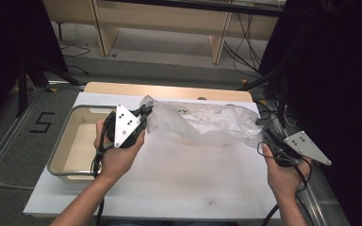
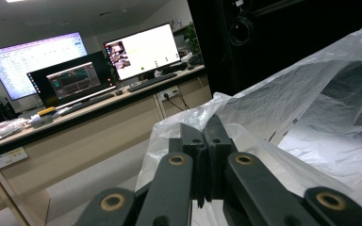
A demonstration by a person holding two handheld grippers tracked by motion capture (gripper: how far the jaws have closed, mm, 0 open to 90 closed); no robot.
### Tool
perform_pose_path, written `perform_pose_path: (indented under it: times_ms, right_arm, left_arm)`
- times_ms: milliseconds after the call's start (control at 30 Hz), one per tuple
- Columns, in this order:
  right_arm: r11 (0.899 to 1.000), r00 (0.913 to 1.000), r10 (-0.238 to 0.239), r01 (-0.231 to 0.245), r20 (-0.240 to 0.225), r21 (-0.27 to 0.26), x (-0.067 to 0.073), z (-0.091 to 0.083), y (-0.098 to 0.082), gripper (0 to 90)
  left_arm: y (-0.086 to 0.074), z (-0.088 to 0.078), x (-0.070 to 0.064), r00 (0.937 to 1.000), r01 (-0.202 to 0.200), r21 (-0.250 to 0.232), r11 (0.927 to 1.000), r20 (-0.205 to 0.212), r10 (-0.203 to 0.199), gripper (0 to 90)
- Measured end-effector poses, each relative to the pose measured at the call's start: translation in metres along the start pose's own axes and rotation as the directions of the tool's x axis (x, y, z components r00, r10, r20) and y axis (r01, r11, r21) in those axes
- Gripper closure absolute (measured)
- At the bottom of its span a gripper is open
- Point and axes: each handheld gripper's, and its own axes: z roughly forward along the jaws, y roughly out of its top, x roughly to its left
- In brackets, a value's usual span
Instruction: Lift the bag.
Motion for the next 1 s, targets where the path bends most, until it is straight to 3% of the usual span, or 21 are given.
perform_pose_path:
  times_ms: [1000]
  right_arm:
    - [0.999, 0.9999, 0.007, -0.006, 0.01, -0.04, -0.002, 0.001, 0.012, 90.0]
  left_arm:
    - [0.021, 0.0, 0.003, 0.9999, -0.011, -0.05, 0.9987, -0.007, 0.01, 89.4]
